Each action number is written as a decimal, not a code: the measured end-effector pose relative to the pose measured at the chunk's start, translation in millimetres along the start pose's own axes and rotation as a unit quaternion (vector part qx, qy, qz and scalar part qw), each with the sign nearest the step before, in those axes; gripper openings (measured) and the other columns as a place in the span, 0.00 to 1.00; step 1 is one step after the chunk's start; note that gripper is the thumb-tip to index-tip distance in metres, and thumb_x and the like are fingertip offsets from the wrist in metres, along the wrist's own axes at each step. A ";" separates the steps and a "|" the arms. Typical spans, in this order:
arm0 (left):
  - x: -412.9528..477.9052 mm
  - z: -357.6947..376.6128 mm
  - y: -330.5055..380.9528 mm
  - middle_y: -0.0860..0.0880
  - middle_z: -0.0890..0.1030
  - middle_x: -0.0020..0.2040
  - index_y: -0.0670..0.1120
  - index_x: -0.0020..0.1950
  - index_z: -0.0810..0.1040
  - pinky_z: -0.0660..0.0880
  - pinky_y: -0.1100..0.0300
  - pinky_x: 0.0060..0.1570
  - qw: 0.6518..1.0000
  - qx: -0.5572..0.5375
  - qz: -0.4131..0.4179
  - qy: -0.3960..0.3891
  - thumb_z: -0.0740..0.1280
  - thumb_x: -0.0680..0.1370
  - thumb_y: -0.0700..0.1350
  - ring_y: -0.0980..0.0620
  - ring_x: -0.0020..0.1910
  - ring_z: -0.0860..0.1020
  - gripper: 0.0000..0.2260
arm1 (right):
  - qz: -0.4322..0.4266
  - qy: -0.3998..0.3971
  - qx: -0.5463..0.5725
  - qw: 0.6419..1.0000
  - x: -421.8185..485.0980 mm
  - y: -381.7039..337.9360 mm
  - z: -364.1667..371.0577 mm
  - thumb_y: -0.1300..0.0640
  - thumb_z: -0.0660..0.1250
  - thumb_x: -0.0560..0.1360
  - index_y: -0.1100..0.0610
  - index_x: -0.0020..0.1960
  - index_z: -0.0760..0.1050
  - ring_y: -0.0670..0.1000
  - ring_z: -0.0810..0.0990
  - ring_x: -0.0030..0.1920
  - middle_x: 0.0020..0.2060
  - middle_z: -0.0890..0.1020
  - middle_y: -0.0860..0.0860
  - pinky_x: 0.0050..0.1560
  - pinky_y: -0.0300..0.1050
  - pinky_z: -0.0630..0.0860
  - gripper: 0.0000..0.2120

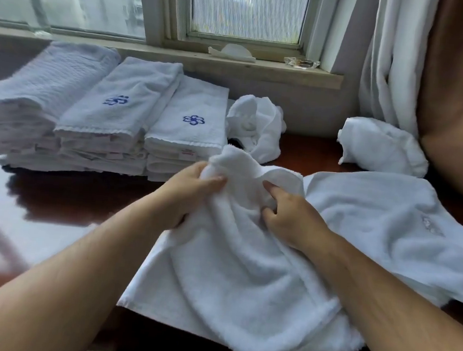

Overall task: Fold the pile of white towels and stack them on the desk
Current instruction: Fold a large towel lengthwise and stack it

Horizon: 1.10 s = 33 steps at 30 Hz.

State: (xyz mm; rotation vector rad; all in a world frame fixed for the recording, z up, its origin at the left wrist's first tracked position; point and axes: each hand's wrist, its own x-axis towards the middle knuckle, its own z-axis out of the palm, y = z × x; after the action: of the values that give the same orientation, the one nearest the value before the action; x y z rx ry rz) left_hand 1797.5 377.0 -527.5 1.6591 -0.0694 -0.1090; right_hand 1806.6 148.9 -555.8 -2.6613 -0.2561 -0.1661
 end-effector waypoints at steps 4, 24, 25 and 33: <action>-15.4 -17.7 0.3 0.54 0.82 0.50 0.54 0.56 0.76 0.70 0.58 0.44 0.887 0.309 0.215 0.266 0.66 0.77 0.40 0.51 0.47 0.79 0.11 | 0.014 -0.008 -0.031 0.999 1.0 -8.9 2.3 0.48 0.60 0.78 0.47 0.79 0.60 0.55 0.78 0.54 0.63 0.80 0.54 0.50 0.45 0.73 0.30; -14.8 15.4 -37.4 0.47 0.60 0.79 0.58 0.80 0.53 0.58 0.43 0.71 0.772 0.634 -0.040 -0.016 0.50 0.79 0.66 0.40 0.75 0.61 0.30 | 0.134 0.005 -0.056 0.989 -19.4 57.7 -24.9 0.37 0.52 0.82 0.50 0.72 0.71 0.57 0.71 0.69 0.70 0.75 0.51 0.67 0.53 0.67 0.26; -13.3 21.7 -31.6 0.45 0.63 0.78 0.56 0.79 0.56 0.61 0.43 0.69 0.767 0.639 -0.056 -0.015 0.51 0.80 0.64 0.40 0.73 0.63 0.28 | 0.132 -0.009 -0.032 0.991 -21.9 61.7 -30.3 0.38 0.53 0.82 0.51 0.66 0.77 0.55 0.74 0.64 0.65 0.78 0.51 0.65 0.52 0.70 0.24; 16.4 119.6 4.9 0.48 0.75 0.68 0.52 0.69 0.73 0.71 0.50 0.61 0.771 0.591 0.226 -0.069 0.58 0.82 0.55 0.46 0.65 0.71 0.18 | 0.192 0.109 -0.005 0.975 -47.3 99.4 -87.2 0.49 0.66 0.77 0.50 0.56 0.82 0.54 0.79 0.57 0.56 0.83 0.49 0.57 0.48 0.77 0.11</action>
State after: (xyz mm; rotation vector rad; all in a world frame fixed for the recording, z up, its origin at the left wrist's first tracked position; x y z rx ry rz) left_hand 1800.4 256.3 -533.7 2.8385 -0.7882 0.2426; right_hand 1774.6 14.8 -528.9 -2.6141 0.3285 -0.3311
